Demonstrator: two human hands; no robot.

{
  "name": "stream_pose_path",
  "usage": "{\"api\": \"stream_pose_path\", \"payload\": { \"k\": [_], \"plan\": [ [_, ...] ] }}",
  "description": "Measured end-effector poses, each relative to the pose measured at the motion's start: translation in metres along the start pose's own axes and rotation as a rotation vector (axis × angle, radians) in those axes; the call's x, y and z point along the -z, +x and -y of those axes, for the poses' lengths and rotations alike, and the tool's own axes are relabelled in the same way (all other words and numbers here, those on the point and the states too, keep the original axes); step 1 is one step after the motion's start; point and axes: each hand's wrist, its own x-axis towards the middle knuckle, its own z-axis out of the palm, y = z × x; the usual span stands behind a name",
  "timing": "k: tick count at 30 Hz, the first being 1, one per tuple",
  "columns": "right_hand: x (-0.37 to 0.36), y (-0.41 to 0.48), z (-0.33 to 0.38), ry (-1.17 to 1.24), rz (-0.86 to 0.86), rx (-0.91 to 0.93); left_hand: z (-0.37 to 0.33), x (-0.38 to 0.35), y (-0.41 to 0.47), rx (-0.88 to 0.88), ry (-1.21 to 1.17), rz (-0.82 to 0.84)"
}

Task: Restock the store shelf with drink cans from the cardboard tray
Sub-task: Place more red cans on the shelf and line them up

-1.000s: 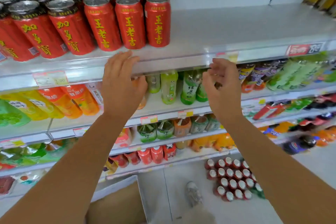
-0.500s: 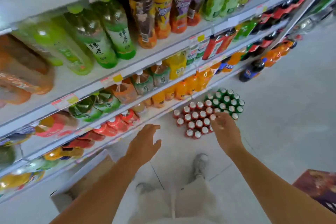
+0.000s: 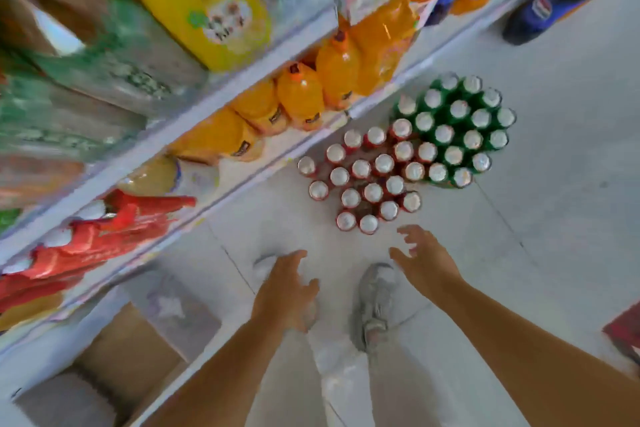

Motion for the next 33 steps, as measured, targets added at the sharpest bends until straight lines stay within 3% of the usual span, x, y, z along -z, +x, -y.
{"api": "stream_pose_path", "payload": {
  "k": [4,8,11,16,24,29,33],
  "plan": [
    [-0.065,0.091,-0.025,-0.125,0.026,0.021,0.026,-0.035,0.117,-0.042,0.1,-0.028],
    [-0.128,0.164,-0.048,-0.302,-0.067,0.14,0.041,-0.061,0.216,-0.132,0.182,-0.102],
    [-0.166,0.198,-0.063,-0.421,-0.154,0.156,0.043,-0.073,0.27,-0.193,0.192,-0.166],
    [-0.21,0.229,-0.08,-0.563,-0.278,0.181,0.046,-0.087,0.324,-0.237,0.187,-0.107],
    [-0.235,0.244,-0.082,-0.512,-0.531,0.169,0.052,-0.089,0.345,-0.316,0.197,-0.192],
    [-0.209,0.215,-0.067,-0.327,-0.49,0.205,0.056,-0.055,0.293,-0.304,0.214,-0.189],
    [-0.143,0.132,-0.015,0.035,-0.429,0.244,0.03,0.004,0.198,-0.291,0.265,-0.15]
  ]
}}
